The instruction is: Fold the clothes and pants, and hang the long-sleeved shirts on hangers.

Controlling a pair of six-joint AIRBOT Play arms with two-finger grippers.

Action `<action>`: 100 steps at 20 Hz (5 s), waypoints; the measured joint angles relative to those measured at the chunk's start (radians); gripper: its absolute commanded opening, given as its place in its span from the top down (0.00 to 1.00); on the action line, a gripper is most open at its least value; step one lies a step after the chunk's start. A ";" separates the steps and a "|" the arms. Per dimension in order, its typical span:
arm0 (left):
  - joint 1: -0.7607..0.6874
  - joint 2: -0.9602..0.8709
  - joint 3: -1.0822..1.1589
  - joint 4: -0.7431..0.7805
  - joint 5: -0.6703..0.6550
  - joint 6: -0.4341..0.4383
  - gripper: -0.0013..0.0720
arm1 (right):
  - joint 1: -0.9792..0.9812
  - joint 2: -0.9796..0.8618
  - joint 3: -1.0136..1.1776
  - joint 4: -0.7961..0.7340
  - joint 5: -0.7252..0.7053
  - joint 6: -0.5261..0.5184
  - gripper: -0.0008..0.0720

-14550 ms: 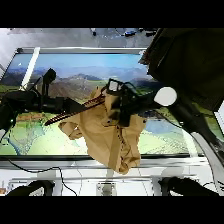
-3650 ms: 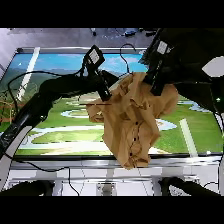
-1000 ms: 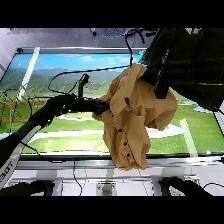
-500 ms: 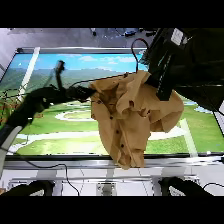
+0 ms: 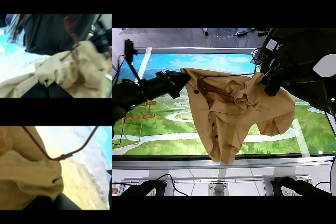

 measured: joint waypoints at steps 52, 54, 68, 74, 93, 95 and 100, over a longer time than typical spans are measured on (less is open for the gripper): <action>-0.125 0.210 0.000 0.123 0.066 -0.167 0.27 | -0.686 0.286 0.150 0.344 -0.626 -0.065 0.96; -0.124 0.210 0.000 0.123 0.067 -0.168 0.27 | -0.790 0.282 0.161 0.471 -0.646 -0.064 0.96; -0.124 0.208 0.000 0.123 0.068 -0.172 0.27 | -1.416 0.159 0.199 1.528 -0.652 -0.138 0.96; -0.124 0.208 0.000 0.123 0.068 -0.182 0.27 | -1.513 0.092 0.218 1.672 -0.651 -0.109 0.96; -0.124 0.208 0.000 0.123 0.068 -0.182 0.27 | -1.352 0.050 0.223 0.891 -0.219 0.039 0.78; -0.124 0.208 0.000 0.123 0.069 -0.182 0.27 | -1.323 0.047 0.219 0.783 -0.156 0.062 0.65; -0.124 0.208 0.000 0.124 0.067 -0.182 0.27 | -1.302 0.067 0.220 0.666 -0.184 0.137 0.57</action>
